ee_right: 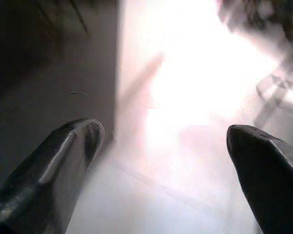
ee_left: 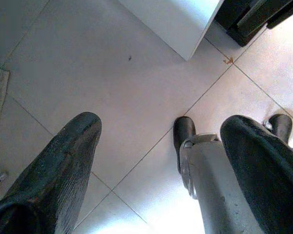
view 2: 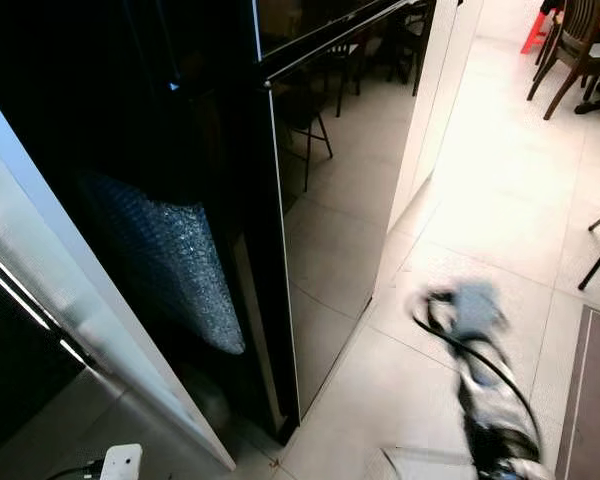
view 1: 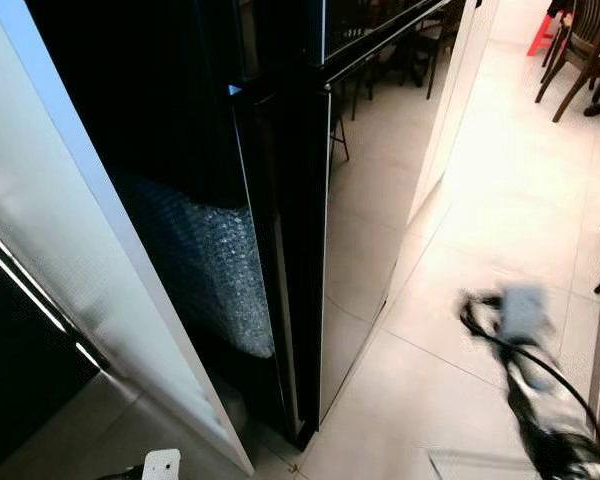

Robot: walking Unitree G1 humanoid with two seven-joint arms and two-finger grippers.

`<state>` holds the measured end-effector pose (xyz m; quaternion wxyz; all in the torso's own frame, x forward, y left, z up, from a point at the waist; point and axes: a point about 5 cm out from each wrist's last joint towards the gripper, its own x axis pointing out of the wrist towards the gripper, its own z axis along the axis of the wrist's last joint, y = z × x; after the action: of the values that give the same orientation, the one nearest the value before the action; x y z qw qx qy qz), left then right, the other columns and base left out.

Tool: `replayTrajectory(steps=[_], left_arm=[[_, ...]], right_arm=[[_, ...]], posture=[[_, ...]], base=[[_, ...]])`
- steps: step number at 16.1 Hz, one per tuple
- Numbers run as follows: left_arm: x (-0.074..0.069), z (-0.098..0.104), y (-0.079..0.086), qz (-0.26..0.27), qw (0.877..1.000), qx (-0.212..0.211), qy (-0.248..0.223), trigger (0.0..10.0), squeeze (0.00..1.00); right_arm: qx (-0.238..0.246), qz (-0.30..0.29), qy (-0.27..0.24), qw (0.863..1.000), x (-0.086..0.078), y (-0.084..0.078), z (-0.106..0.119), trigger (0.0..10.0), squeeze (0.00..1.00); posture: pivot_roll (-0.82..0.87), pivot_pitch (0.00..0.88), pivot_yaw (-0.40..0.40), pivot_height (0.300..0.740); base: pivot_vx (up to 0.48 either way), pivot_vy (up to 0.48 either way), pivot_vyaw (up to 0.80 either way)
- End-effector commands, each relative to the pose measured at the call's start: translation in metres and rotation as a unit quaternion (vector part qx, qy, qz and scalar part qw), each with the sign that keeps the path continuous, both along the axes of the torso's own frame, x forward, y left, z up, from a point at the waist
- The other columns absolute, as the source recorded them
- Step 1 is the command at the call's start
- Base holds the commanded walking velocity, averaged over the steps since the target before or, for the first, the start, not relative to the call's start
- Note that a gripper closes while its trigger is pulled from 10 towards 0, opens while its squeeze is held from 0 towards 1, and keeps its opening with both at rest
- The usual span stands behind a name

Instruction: Restocking fridge

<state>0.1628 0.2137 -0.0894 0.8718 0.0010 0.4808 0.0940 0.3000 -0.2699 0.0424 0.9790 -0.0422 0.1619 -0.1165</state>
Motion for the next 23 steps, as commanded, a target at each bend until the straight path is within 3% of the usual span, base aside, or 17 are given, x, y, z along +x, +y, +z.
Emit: replayTrajectory(steps=[1, 2, 4, 6, 8, 10, 14, 23], left_arm=[[-0.002, -0.001, 0.001, 0.003, 1.000, 0.002, 0.007, 10.0, 0.00], [-0.002, -0.001, 0.000, 0.004, 1.000, 0.002, 0.007, 10.0, 0.00], [-0.002, -0.001, 0.000, 0.007, 1.000, 0.001, 0.007, 10.0, 0.00], [-0.002, -0.001, 0.000, 0.012, 1.000, 0.001, 0.006, 10.0, 0.00], [-0.003, -0.001, 0.002, 0.012, 1.000, 0.002, 0.008, 10.0, 0.00], [-0.003, -0.001, 0.003, 0.009, 1.000, 0.004, 0.009, 10.0, 0.00], [-0.002, 0.000, 0.007, 0.005, 1.000, 0.009, 0.009, 10.0, 0.00], [-0.002, 0.000, 0.008, 0.006, 1.000, 0.009, 0.009, 10.0, 0.00]], right_arm=[[0.029, -0.017, 0.081, 0.996, -0.025, -0.001, -0.034, 10.0, 0.00], [0.030, -0.017, 0.106, 0.994, -0.032, 0.000, -0.043, 10.0, 0.00], [0.005, -0.003, 0.212, 0.977, -0.068, 0.008, -0.078, 10.0, 0.00], [0.022, 0.021, 0.277, 0.961, -0.098, 0.024, -0.104, 10.0, 0.00], [0.040, 0.053, 0.324, 0.944, -0.124, 0.047, -0.123, 10.0, 0.00], [0.042, 0.092, 0.349, 0.932, -0.136, 0.062, -0.132, 10.0, 0.00], [0.015, 0.112, 0.381, 0.918, -0.152, 0.074, -0.141, 10.0, 0.00], [-0.002, 0.158, 0.385, 0.909, -0.149, 0.089, -0.141, 10.0, 0.00]], posture=[[-0.14, 0.000, 0.019, 0.740], [-0.14, 0.000, 0.019, 0.740], [-0.11, 0.000, 0.010, 0.740], [-0.10, 0.000, 0.010, 0.740], [-0.10, 0.000, 0.018, 0.740], [-0.10, 0.000, 0.034, 0.740], [-0.10, 0.000, 0.039, 0.740], [-0.09, 0.000, 0.040, 0.740]], base=[[0.000, 0.000, 0.00], [0.000, 0.000, 0.00], [0.000, 0.000, 0.00], [0.000, 0.000, 0.00], [0.000, 0.000, 0.00], [0.000, 0.000, 0.00], [0.000, 0.000, 0.50], [0.000, 0.000, 0.80]])
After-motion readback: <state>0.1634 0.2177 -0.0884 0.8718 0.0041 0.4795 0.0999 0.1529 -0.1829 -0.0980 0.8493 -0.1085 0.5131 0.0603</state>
